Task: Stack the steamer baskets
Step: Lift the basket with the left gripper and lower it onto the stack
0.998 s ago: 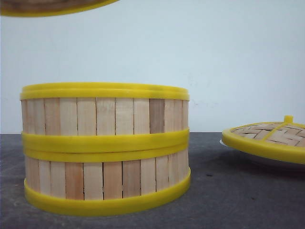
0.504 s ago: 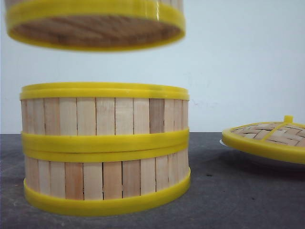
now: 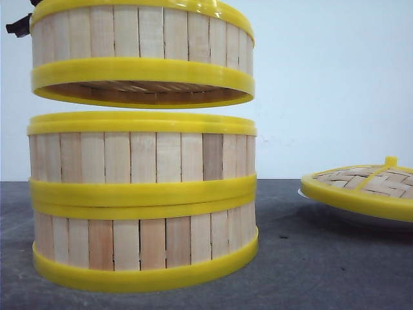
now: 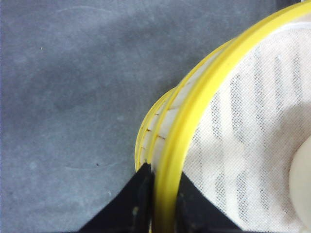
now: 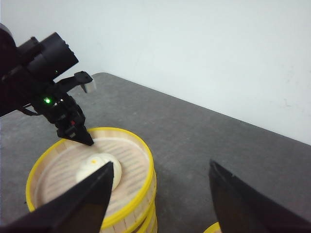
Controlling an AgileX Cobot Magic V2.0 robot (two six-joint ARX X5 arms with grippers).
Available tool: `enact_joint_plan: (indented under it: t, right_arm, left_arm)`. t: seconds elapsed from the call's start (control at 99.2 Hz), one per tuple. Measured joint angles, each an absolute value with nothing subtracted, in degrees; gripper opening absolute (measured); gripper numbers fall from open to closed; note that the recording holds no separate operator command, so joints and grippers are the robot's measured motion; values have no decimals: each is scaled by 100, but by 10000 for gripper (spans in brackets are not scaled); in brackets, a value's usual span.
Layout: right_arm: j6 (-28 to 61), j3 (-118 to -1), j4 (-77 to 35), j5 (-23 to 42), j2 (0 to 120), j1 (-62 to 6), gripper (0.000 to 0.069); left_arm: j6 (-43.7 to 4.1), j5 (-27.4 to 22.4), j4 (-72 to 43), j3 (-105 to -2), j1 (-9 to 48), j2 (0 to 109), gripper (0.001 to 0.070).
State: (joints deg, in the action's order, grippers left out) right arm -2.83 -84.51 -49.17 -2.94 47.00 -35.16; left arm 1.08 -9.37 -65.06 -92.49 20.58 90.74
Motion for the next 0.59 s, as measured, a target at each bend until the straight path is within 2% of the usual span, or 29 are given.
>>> enact_joint_plan:
  t: [0.595]
  right_arm:
    - [-281, -8451, -4917, -137, 4700, -3516, 384]
  left_arm:
    - [169, -934, -6108, -8626, 2115, 9070, 24]
